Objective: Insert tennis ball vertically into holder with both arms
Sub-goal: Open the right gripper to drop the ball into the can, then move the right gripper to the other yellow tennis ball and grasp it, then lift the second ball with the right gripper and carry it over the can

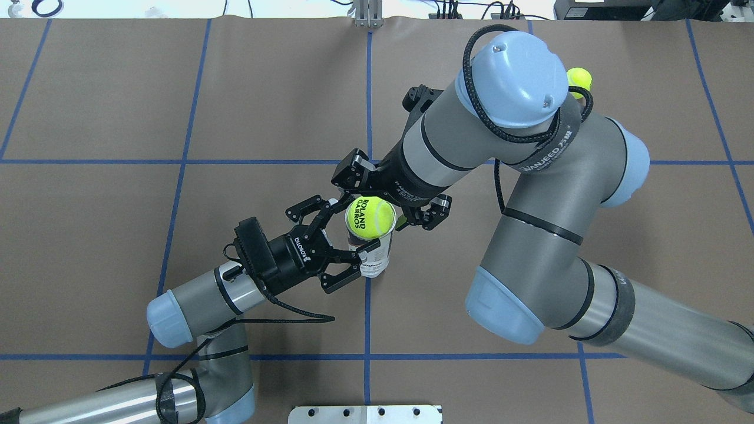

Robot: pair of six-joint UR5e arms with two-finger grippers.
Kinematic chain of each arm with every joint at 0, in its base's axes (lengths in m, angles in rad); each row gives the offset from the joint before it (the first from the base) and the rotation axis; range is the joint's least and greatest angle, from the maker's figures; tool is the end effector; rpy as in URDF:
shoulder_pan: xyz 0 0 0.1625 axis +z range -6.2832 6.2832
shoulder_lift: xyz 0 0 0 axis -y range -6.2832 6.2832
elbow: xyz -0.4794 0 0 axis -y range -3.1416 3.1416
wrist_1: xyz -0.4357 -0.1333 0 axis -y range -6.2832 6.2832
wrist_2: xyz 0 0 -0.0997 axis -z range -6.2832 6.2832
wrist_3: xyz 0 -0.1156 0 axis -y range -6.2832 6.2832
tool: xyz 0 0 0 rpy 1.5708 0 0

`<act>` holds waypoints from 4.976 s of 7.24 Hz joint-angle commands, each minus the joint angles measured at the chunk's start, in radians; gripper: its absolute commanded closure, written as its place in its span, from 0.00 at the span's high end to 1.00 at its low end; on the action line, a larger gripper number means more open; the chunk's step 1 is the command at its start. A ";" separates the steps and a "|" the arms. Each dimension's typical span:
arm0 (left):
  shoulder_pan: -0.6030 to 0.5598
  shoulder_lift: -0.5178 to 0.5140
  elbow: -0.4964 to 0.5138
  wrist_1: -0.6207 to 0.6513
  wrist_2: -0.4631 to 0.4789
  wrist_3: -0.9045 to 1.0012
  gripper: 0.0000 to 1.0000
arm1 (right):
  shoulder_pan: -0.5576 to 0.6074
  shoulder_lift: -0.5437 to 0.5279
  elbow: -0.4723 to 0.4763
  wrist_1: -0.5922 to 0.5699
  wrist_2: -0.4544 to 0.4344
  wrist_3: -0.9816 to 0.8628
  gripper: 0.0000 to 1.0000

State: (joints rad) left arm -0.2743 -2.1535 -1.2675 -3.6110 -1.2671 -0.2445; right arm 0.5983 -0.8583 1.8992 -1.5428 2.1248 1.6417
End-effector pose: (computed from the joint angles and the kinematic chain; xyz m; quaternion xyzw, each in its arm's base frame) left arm 0.6241 -0.3500 0.2945 0.6923 0.5878 0.0784 0.4112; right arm -0.5109 -0.4360 0.1092 -0.0995 -0.5344 0.1403 0.8276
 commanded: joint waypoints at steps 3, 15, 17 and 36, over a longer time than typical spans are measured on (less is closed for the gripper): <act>0.001 0.000 -0.003 -0.002 0.000 -0.001 0.86 | 0.012 -0.005 0.018 -0.016 0.007 0.000 0.99; 0.009 -0.002 -0.004 -0.037 0.006 -0.003 0.95 | 0.508 -0.180 -0.554 0.153 0.031 -0.678 0.99; 0.013 0.000 -0.004 -0.037 0.006 -0.006 0.95 | 0.499 -0.153 -0.762 0.402 -0.090 -0.680 0.99; 0.015 0.001 -0.004 -0.052 0.026 -0.007 0.96 | 0.329 -0.188 -0.026 -0.119 -0.017 -0.337 0.00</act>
State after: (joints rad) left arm -0.2592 -2.1519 -1.2720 -3.6637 -1.2483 -0.2515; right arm 0.9973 -1.0429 1.6746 -1.5109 2.0829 1.1777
